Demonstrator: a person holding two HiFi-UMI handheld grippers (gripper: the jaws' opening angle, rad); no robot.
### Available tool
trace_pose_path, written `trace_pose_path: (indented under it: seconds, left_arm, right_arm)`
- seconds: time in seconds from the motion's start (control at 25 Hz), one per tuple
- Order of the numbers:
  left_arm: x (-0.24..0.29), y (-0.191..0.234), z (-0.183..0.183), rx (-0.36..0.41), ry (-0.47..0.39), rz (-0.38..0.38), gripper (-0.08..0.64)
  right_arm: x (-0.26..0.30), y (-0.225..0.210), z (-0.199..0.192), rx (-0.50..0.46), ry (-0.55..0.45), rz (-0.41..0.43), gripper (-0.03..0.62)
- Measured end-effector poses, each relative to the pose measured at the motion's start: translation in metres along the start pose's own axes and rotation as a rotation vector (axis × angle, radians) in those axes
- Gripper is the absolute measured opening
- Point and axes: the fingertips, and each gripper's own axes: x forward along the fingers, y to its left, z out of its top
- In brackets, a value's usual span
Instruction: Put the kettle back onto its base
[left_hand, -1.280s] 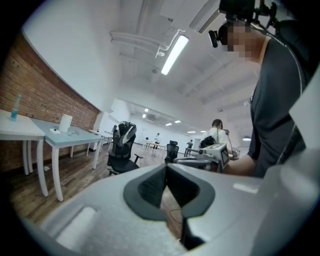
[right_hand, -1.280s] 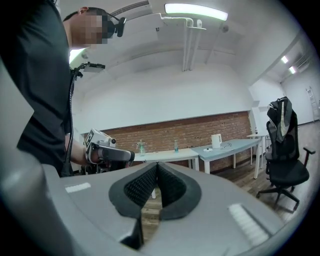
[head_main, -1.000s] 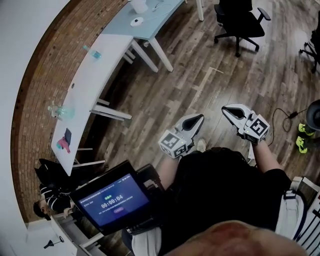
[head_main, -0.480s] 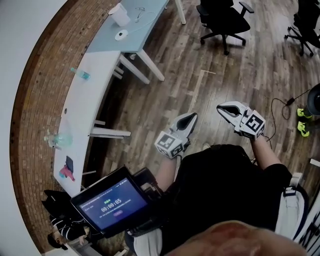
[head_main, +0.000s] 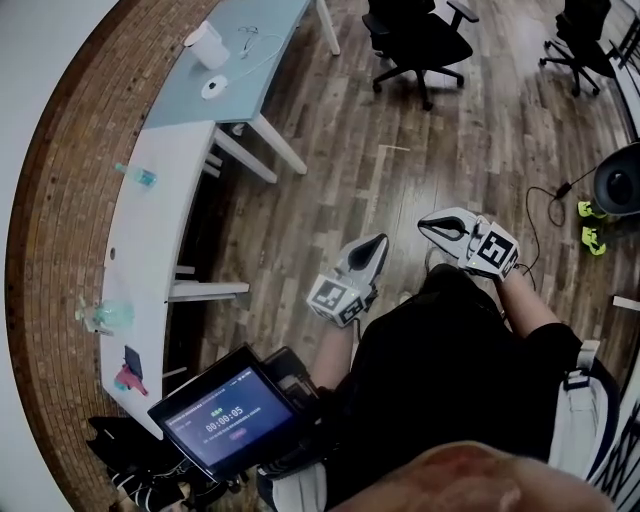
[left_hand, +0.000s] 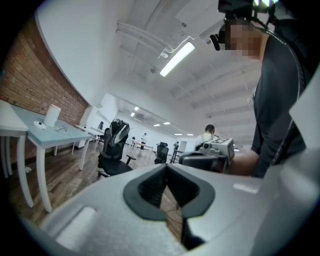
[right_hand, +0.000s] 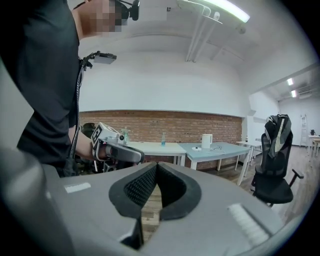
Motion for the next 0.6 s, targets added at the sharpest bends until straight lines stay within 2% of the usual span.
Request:
trace_pose_path:
  seconds: [0.24, 0.6]
  left_arm:
    - [0.008, 0.031, 0.003, -0.007, 0.002, 0.043, 0.003]
    - [0.033, 0.099, 0.021, 0.026, -0.045, 0.164, 0.003]
  right_arm:
    - [0.022, -0.016, -0.009, 0.046, 0.011, 0.058, 0.006]
    - [0.08, -0.086, 0.004, 0.042, -0.008, 0.201, 0.007]
